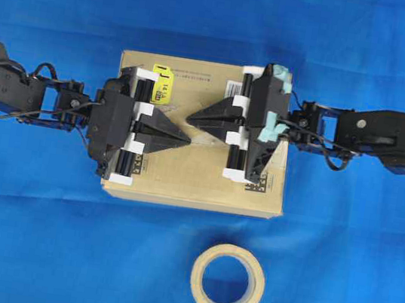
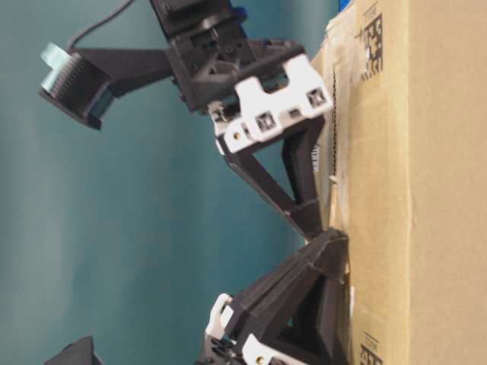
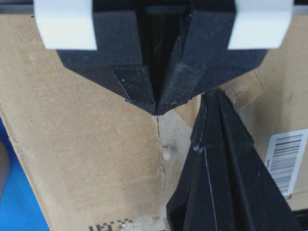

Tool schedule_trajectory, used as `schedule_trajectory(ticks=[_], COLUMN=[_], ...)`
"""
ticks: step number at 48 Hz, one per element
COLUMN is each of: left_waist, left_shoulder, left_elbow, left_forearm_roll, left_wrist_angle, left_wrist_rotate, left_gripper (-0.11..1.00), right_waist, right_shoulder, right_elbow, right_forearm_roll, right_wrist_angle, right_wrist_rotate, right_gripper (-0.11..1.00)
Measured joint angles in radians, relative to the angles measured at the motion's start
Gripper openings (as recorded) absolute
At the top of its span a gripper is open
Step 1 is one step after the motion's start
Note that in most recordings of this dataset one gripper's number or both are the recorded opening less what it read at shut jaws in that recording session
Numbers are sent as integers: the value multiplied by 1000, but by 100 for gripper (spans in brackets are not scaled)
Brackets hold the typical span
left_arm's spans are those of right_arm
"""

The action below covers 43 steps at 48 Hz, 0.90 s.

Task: Apply tape along the seams of the closed cardboard box to seal it securely.
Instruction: 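Smooth the tape outward along the seam with both grippers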

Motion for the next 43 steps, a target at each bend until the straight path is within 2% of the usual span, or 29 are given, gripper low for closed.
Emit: schedule_trajectory(ticks=[13, 27, 43], left_waist=[0, -3, -3], left_shoulder=[6, -20, -64], left_elbow=[5, 64, 124], left_forearm_roll=[2, 0, -3], left_wrist_angle=[-3, -3, -8], left_wrist_rotate=[0, -8, -6], left_gripper=[0, 0, 0], right_waist=[11, 31, 49], right_shoulder=[37, 51, 29], right_elbow=[-18, -20, 28], right_forearm_roll=[0, 5, 40], right_wrist_angle=[-2, -3, -14], right_wrist_rotate=[6, 11, 11], right_gripper=[0, 0, 0])
